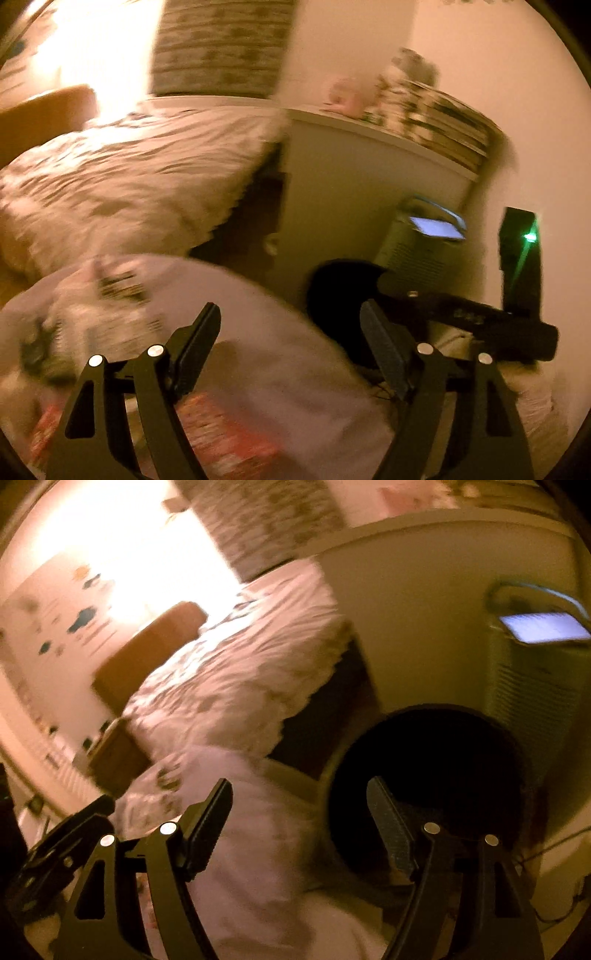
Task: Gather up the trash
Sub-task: 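Grasp the white fluffy item with left tool while right tool grasps plastic parcel bag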
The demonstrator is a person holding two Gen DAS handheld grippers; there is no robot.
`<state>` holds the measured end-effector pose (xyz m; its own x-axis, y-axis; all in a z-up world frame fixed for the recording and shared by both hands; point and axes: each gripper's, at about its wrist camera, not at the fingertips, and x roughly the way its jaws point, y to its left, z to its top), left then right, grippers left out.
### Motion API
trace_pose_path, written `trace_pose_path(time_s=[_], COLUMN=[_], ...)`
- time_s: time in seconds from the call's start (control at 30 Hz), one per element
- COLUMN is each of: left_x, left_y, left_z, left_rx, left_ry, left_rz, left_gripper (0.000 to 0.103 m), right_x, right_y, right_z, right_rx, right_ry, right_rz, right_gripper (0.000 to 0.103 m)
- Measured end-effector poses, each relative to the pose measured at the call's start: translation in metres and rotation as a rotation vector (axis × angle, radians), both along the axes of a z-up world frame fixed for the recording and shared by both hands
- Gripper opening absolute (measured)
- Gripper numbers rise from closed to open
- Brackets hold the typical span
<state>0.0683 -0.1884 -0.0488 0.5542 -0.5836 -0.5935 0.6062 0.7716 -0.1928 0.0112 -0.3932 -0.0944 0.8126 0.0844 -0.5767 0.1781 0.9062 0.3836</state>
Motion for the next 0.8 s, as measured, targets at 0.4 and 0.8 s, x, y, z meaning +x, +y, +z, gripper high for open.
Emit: trace_pose_path(time_s=[0.4,0.8], left_x=[0.036,0.063], left_y=[0.192,0.260], left_z=[-0.032,-0.079], left_rx=[0.063,0.061], left_ry=[0.046,0.189], left_rz=[0.469,0.522], left_gripper=[0.078,0.077], right_x=[0.082,0.178], right_y=[0.144,0.238], right_z=[0.018,-0.021], right_rx=[-0.024,-0.159], right_ry=[0.073,0.319], right_rz=[0.353,0.421], right_gripper=[0.087,0.094])
